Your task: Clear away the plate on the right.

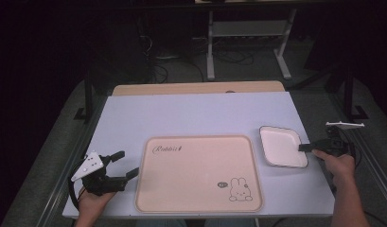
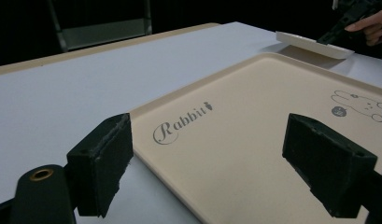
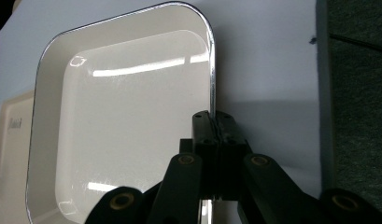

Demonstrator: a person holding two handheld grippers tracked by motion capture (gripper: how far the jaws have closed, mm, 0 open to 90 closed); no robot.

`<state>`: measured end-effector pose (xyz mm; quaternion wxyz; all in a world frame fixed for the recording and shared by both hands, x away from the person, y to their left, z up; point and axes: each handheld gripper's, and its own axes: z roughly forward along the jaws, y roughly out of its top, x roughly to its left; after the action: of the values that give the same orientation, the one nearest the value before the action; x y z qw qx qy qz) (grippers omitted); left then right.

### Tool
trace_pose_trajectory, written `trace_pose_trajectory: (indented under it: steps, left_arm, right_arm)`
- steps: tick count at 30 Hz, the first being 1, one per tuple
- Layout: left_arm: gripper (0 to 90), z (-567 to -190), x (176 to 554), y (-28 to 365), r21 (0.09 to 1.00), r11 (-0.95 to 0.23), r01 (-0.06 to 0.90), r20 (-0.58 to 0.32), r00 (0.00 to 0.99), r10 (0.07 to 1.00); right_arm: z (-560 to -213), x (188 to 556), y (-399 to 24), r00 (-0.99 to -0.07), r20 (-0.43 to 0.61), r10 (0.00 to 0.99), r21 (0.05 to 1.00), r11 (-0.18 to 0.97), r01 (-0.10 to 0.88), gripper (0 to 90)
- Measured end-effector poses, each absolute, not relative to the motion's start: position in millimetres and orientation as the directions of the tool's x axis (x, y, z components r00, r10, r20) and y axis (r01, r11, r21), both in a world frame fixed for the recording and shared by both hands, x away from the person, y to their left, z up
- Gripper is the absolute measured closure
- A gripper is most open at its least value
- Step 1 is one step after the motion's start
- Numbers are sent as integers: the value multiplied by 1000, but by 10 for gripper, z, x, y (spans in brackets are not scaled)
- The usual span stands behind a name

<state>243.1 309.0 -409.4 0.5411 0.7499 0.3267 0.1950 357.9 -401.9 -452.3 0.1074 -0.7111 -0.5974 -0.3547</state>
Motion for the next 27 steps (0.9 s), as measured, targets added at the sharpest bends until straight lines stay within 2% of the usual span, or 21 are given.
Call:
trace_pose_trajectory:
  steps: [5,13,20,27]
  left_arm:
    - [159,-4093,2429,3095,939,-198,279,-62,709,702]
    - [159,-4093,2426,3098,941,-193,279,-66,708,703]
    - [159,-4091,2418,3101,941,-192,279,-66,707,704]
    - [159,-4091,2417,3091,940,-193,280,-67,707,704]
  right_arm:
    - [-4526,3559,-4013,33,677,735,276,-295,915,885]
    - [-4493,3460,-4053,31,690,723,288,-313,905,885]
    - [-4382,3336,-4067,-12,704,711,342,-324,882,885]
    - [-4300,3209,-4035,-35,713,700,358,-320,877,885]
